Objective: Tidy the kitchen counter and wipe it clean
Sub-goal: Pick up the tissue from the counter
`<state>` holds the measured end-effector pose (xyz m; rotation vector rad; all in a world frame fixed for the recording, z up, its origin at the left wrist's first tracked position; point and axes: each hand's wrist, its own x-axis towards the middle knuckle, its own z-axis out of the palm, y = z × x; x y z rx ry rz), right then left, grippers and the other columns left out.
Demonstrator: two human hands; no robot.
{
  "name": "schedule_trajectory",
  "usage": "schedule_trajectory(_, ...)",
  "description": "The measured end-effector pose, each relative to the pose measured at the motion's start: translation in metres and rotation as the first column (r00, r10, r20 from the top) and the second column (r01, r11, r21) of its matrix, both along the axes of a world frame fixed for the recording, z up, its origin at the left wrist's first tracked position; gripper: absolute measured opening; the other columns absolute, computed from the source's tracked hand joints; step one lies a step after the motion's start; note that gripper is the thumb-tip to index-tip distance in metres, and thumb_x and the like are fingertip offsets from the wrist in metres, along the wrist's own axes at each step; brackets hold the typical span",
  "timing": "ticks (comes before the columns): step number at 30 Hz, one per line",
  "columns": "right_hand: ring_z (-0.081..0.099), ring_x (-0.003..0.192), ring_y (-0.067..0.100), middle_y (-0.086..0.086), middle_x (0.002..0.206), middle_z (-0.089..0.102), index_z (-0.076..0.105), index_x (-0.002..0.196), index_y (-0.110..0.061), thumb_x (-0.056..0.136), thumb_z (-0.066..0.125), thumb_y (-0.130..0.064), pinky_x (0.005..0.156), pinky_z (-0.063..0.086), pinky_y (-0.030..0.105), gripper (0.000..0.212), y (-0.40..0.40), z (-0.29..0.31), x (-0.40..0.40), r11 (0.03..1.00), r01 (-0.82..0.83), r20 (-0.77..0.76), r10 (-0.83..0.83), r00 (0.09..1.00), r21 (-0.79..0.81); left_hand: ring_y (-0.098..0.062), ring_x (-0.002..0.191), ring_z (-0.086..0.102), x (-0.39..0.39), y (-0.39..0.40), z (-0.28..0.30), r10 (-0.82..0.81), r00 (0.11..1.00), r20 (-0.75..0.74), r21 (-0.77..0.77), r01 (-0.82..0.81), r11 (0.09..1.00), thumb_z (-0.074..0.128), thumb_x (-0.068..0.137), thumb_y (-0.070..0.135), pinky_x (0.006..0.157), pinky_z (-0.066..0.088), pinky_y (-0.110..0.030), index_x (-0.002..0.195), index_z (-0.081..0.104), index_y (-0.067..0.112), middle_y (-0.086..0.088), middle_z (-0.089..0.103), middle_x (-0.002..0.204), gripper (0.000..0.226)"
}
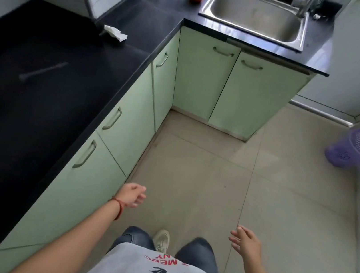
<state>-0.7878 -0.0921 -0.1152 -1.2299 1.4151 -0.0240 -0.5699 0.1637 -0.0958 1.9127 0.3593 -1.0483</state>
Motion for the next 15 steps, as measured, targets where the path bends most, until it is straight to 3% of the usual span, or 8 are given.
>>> schedule_trajectory(4, 0.057, 0.067, 0.022, 0.01, 0.077, 0.059, 0.054, 0.114, 0.003, 0.094, 0.046, -0.009, 0.061, 0.044, 0.029, 0.025, -0.041, -0.007, 0.051, 1.0, -0.012, -0.01, 0.012, 1.0, 0.02, -0.008, 0.049, 0.053, 0.07, -0.057, 0.008, 0.023, 1.0, 0.015, -0.039, -0.023, 0.999, 0.048, 0.092, 0.017, 0.042, 0.037, -0.014, 0.068, 0.049, 0.018, -0.001, 0.055, 0.066, 0.025)
schedule_trajectory(9, 0.057, 0.065, 0.023, 0.011, 0.076, 0.059, 0.055, 0.107, -0.001, 0.094, 0.046, -0.008, 0.061, 0.043, 0.03, 0.018, -0.102, -0.019, 0.129, 0.997, -0.079, -0.027, 0.079, 0.996, 0.025, -0.01, 0.053, 0.052, 0.135, -0.098, -0.003, 0.115, 0.993, 0.006, -0.034, -0.114, 0.993, 0.048, 0.092, 0.018, 0.049, 0.038, -0.019, 0.07, 0.05, 0.019, -0.001, 0.056, 0.067, 0.022)
schedule_trajectory(12, 0.056, 0.065, 0.023, 0.015, 0.081, 0.06, 0.055, 0.105, -0.002, 0.094, 0.046, -0.008, 0.059, 0.043, 0.03, 0.015, -0.136, -0.018, 0.19, 0.986, -0.16, -0.037, 0.161, 0.986, 0.039, 0.001, 0.034, 0.052, 0.16, -0.106, -0.01, 0.211, 0.977, 0.007, 0.008, -0.211, 0.977, 0.049, 0.092, 0.016, 0.039, 0.039, -0.013, 0.071, 0.052, 0.017, -0.002, 0.056, 0.066, 0.021)
schedule_trajectory(15, 0.056, 0.054, 0.016, 0.01, 0.072, 0.058, 0.056, 0.103, -0.003, 0.093, 0.046, -0.006, 0.049, 0.043, 0.023, 0.014, -0.162, -0.01, 0.262, 0.949, -0.314, -0.029, 0.314, 0.949, 0.032, -0.004, 0.041, 0.054, 0.18, -0.11, -0.013, 0.311, 0.95, -0.006, 0.032, -0.311, 0.95, 0.049, 0.092, 0.015, 0.038, 0.039, -0.014, 0.081, 0.055, 0.013, -0.003, 0.058, 0.068, 0.012)
